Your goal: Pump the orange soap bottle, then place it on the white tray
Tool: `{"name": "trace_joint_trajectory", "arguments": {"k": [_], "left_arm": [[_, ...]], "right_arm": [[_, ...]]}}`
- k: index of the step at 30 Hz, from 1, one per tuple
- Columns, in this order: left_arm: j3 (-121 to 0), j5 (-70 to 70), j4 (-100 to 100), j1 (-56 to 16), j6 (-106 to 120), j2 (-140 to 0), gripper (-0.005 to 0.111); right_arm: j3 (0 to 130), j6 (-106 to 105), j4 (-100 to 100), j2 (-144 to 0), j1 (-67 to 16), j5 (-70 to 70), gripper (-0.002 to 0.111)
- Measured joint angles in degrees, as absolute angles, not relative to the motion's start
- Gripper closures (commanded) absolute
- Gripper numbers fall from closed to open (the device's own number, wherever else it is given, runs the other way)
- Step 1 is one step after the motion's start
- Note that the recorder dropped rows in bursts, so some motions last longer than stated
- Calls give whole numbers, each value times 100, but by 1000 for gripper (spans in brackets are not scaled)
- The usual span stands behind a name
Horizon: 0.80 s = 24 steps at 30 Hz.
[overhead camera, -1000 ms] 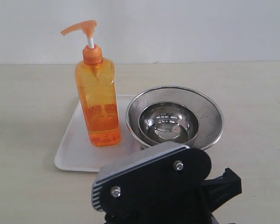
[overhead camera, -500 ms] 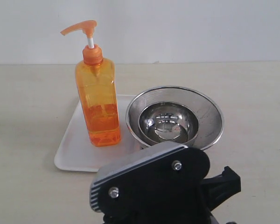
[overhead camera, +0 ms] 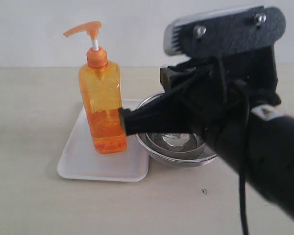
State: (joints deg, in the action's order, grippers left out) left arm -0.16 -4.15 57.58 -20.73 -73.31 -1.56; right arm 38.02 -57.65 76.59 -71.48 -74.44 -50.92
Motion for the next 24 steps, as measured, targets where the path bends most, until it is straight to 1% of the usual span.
{"name": "trace_joint_trajectory", "arguments": {"k": [7, 12, 16, 20, 24], "left_arm": [[-16, -415, 5758, -2073, -7331, -156, 102], [-16, -415, 5758, -2073, -7331, -156, 102], [-16, -415, 5758, -2073, -7331, -156, 102], [-16, -415, 5758, -2073, -7331, -156, 102], [-16, -415, 5758, -2073, -7331, -156, 102]], "right_arm": [[3802, -5805, 7260, -6384, -5004, -2213, 107], [3734, -6012, 7239, -5731, -3381, -778, 107], [3439, -6094, 7228, -4947, -2390, -148, 107], [2890, -6141, 7219, -4035, -1577, 67, 107], [2229, -6212, 7204, -2818, -818, 292, 107]]}}
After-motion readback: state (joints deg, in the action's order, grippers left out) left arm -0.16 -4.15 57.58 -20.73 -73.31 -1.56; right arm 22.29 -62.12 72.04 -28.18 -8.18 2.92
